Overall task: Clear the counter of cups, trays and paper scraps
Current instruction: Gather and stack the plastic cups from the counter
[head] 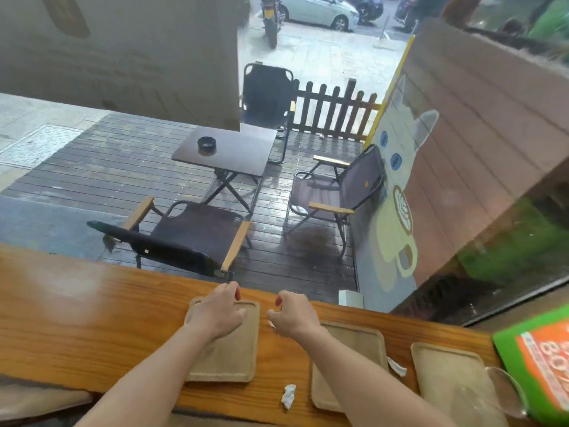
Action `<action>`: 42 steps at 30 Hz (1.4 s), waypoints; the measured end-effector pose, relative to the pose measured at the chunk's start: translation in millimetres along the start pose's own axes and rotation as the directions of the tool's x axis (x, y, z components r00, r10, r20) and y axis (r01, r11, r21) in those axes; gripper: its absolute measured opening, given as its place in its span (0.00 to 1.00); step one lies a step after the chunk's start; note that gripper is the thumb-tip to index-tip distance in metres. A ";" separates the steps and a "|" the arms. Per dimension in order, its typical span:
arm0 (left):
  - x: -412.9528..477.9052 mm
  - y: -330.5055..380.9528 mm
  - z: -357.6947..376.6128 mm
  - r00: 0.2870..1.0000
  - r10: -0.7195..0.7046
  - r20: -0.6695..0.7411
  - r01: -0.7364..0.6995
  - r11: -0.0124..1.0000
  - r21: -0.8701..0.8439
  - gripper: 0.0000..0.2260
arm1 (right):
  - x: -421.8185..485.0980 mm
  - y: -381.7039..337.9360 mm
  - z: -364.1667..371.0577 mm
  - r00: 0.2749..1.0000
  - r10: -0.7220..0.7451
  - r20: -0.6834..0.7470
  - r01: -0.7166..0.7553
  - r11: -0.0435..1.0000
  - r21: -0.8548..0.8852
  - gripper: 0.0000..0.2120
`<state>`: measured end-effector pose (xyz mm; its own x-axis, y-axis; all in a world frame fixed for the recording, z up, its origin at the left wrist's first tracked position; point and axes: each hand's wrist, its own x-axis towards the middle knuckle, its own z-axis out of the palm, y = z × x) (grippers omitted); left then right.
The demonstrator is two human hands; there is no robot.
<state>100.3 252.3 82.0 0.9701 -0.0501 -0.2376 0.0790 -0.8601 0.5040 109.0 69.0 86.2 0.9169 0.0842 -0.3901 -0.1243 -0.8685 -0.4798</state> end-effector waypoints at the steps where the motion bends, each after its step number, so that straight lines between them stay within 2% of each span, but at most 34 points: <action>1: 2.2 13.9 10.7 0.999 0.031 0.028 -0.031 0.999 0.018 0.08 | -5.0 13.3 -5.1 1.000 0.024 -0.013 -0.024 1.000 -0.002 0.16; 6: 9.7 89.2 67.3 0.968 0.166 0.187 -0.191 0.973 0.130 0.07 | -40.1 97.7 -30.0 0.984 0.168 -0.050 -0.167 0.986 0.029 0.15; 10: 13.0 158.4 108.8 0.894 0.286 0.344 -0.354 0.922 0.155 0.07 | -75.7 169.3 -43.9 0.950 0.308 -0.046 -0.301 0.947 0.111 0.16; 13: 8.5 207.0 140.6 0.856 0.314 0.411 -0.408 0.898 0.163 0.08 | -102.7 215.6 -52.3 0.922 0.386 -0.038 -0.374 0.911 0.174 0.16; 17: -0.9 258.6 185.0 0.816 0.328 0.476 -0.449 0.879 0.164 0.13 | -139.1 268.9 -63.8 0.884 0.466 0.026 -0.457 0.853 0.254 0.22; 21: -6.0 296.9 221.2 0.750 0.391 0.534 -0.533 0.835 0.137 0.12 | -169.8 316.4 -65.4 0.811 0.581 0.068 -0.574 0.768 0.283 0.14; 26: -6.6 340.7 258.3 0.722 0.392 0.570 -0.511 0.858 0.058 0.12 | -195.7 361.8 -82.8 0.791 0.607 0.074 -0.584 0.716 0.383 0.16; 29: -5.8 359.4 279.7 0.712 0.375 0.594 -0.482 0.876 0.024 0.12 | -203.0 390.0 -95.2 0.789 0.611 0.066 -0.585 0.714 0.386 0.08; 33: -1.6 372.3 305.7 0.700 0.331 0.633 -0.439 0.898 0.017 0.11 | -199.0 421.4 -110.5 0.777 0.623 0.083 -0.602 0.700 0.384 0.06; 36: 3.6 378.4 323.2 0.690 0.295 0.660 -0.411 0.911 0.022 0.12 | -188.0 441.8 -117.8 0.757 0.648 0.085 -0.626 0.682 0.378 0.20; 42: 12.3 388.7 352.3 0.708 0.259 0.657 -0.354 0.935 0.013 0.17 | -166.4 473.4 -123.1 0.757 0.650 0.065 -0.589 0.637 0.497 0.29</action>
<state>62.1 -261.5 -17.6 0.5565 -0.5916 -0.5833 -0.2721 -0.7931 0.5449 -55.7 -416.4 20.8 0.5891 -0.4687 -0.6582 -0.8079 -0.3601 -0.4666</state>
